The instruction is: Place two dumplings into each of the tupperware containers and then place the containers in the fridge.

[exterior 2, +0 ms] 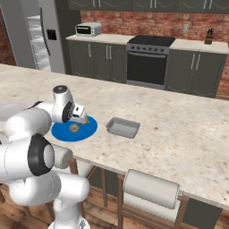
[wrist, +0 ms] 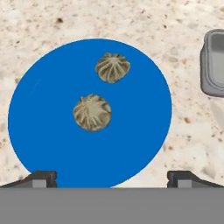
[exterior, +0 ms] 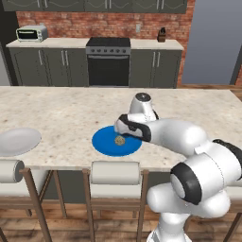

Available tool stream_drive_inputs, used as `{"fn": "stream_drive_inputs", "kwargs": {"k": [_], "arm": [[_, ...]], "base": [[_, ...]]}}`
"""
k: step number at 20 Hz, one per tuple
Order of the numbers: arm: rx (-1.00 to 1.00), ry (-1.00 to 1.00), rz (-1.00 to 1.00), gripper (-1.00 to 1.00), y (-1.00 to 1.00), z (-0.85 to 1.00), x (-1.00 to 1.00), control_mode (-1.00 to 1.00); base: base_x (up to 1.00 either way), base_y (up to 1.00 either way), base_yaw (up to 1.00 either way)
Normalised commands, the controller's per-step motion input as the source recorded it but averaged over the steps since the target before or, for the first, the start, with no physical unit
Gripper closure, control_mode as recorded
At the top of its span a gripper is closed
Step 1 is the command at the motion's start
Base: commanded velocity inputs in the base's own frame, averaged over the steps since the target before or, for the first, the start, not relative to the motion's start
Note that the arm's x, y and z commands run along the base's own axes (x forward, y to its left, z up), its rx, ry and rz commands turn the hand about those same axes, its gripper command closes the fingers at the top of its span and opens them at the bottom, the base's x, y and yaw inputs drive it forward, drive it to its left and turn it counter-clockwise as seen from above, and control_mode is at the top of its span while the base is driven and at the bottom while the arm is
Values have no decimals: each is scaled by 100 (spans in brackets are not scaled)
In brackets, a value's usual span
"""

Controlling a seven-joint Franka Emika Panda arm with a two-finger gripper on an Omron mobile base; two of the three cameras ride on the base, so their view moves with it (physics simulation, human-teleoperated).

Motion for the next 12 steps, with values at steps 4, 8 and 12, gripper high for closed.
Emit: {"fn": "stream_drive_inputs", "kwargs": {"k": [4, 8, 12], "arm": [[1, 8, -10, -100, 0, -26, 78, -100], [4, 10, -10, -100, 0, -37, 68, -100], [7, 4, -10, -100, 0, -32, 64, -100]], "base": [[0, 0, 0], [0, 0, 0], [0, 0, 0]]}}
